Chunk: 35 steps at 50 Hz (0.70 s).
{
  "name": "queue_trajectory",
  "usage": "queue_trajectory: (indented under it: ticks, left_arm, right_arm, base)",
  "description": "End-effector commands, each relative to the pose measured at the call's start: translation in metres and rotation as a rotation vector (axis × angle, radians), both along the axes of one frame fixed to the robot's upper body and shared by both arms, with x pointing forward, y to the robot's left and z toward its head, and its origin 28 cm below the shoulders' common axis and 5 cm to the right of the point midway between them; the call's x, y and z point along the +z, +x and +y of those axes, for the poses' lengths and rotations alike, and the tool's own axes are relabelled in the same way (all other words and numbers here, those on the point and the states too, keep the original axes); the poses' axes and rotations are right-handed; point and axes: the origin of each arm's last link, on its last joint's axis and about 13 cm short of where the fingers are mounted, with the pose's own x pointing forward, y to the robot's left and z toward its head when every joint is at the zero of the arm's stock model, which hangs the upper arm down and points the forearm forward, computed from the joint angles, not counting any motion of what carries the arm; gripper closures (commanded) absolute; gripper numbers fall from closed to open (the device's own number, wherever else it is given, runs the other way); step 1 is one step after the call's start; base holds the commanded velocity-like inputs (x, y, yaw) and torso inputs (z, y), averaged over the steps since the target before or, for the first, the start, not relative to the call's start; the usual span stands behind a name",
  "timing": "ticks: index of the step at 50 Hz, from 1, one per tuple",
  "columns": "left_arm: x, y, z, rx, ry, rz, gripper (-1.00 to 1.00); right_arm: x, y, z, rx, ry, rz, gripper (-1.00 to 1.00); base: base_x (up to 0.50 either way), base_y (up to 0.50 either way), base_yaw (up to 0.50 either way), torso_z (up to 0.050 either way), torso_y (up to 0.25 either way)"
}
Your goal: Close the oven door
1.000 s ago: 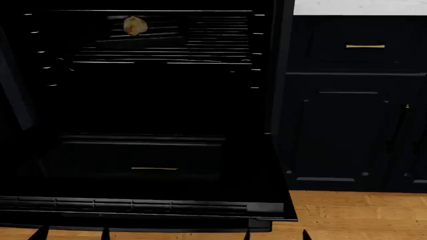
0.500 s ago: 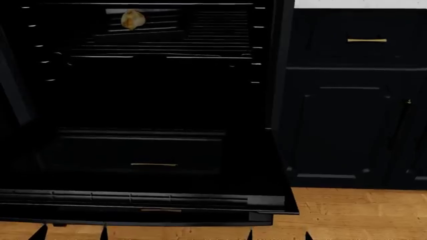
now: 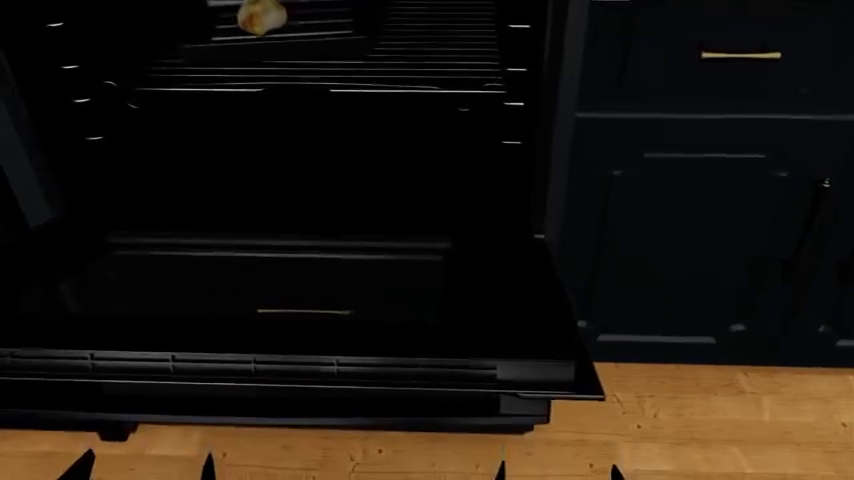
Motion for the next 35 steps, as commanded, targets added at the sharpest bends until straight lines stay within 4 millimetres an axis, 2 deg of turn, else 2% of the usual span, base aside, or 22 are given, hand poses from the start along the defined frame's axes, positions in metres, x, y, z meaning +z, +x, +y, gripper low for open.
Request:
queue_trajectory:
  ticks: [1, 35]
  left_arm:
    - [-0.0001, 0.0002, 0.0002, 0.002, 0.002, 0.003, -1.0]
    - [-0.0007, 0.0019, -0.0007, 0.006, 0.014, 0.005, -1.0]
  right_arm:
    - [-0.0003, 0.0005, -0.0001, -0.001, 0.003, 0.002, -1.0]
    - [-0.001, 0.0024, -0.0004, -0.001, -0.004, 0.016, -1.0]
  base:
    - [0.0, 0.0, 0.0, -0.05, 0.0]
    - [0.0, 0.0, 0.0, -0.05, 0.0]
